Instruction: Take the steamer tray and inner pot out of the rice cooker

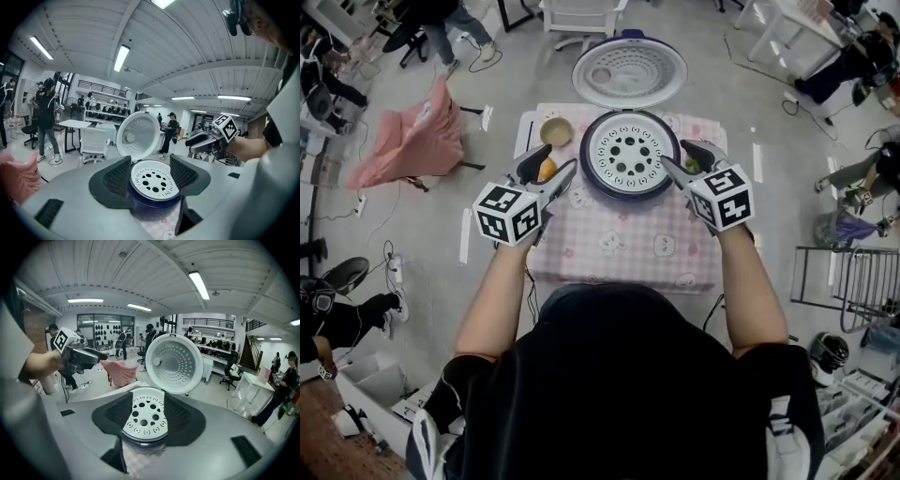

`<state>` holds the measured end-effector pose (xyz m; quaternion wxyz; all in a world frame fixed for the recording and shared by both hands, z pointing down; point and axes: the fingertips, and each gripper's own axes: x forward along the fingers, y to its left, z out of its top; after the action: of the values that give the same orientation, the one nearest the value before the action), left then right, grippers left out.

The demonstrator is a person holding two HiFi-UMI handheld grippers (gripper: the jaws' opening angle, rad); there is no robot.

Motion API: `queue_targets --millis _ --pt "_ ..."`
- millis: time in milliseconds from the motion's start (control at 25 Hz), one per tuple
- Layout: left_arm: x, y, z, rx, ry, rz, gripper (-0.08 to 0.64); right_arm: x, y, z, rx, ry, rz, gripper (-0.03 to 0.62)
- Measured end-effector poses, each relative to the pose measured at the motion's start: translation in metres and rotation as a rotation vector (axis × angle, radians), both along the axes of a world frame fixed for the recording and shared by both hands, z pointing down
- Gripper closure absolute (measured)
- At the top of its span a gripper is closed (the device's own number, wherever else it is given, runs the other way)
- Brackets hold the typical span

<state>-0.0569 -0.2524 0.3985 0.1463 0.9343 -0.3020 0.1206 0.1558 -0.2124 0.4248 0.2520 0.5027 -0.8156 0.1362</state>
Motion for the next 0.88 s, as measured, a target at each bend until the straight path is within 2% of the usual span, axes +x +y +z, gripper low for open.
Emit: queue_targets --millis 200,600,880 --pt "0.0 -0.005 0.007 -0.011 -0.013 0.01 0.282 -0.021 -0.007 0.031 -0.087 0.054 -0.088 0.373" --pt "-0.021 -0.025 0.023 -0.037 -0.023 -0.017 0.282 -0.059 -0.02 0.08 -0.216 0.056 -0.216 0.377" --pt "-0.021 -0.027 0.04 -0.067 -0.031 -0.005 0.282 -0.089 -0.008 0.122 -0.378 0.076 -0.356 0.373"
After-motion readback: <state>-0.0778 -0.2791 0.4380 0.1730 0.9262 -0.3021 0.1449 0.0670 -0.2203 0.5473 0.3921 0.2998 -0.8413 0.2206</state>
